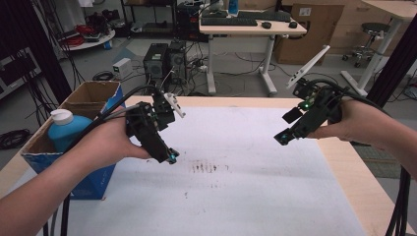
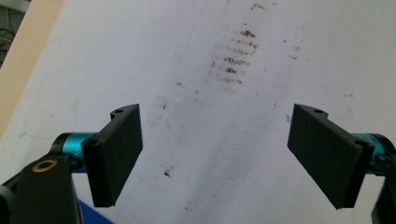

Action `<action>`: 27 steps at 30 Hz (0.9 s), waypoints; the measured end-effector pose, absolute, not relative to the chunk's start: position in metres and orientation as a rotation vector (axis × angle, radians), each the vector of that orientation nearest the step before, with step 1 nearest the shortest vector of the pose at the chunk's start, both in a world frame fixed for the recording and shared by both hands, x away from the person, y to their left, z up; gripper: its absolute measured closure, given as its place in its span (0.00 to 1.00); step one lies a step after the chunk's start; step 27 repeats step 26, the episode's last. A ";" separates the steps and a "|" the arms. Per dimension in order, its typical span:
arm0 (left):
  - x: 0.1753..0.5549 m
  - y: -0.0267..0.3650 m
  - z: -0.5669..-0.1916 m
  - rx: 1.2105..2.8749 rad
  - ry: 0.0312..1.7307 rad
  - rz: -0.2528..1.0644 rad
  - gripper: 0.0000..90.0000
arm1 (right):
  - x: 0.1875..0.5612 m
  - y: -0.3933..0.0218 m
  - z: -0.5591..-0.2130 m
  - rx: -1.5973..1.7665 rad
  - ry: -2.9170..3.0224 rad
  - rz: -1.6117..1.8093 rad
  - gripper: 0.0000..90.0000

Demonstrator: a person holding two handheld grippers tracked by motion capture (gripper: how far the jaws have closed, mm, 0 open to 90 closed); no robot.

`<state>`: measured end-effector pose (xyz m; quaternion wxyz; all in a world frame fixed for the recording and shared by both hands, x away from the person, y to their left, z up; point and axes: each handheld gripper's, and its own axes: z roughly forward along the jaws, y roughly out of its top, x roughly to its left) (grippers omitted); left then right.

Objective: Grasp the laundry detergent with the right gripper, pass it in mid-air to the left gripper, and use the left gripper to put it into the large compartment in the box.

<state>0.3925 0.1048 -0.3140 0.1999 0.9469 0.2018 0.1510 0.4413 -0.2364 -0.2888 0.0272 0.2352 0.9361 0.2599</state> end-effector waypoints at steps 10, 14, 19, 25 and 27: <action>0.392 0.104 -0.316 2.648 0.567 0.415 0.20 | 0.441 -0.237 -0.289 0.726 2.896 0.800 0.14; 0.392 0.104 -0.317 2.653 0.565 0.409 0.20 | 0.441 -0.239 -0.289 0.725 2.890 0.802 0.14; 0.392 0.105 -0.317 2.648 0.572 0.410 0.20 | 0.440 -0.239 -0.288 0.728 2.885 0.804 0.14; 0.392 0.106 -0.317 2.645 0.577 0.411 0.20 | 0.439 -0.239 -0.287 0.722 2.882 0.814 0.14; 0.392 0.106 -0.317 2.642 0.582 0.410 0.20 | 0.439 -0.239 -0.287 0.722 2.882 0.814 0.14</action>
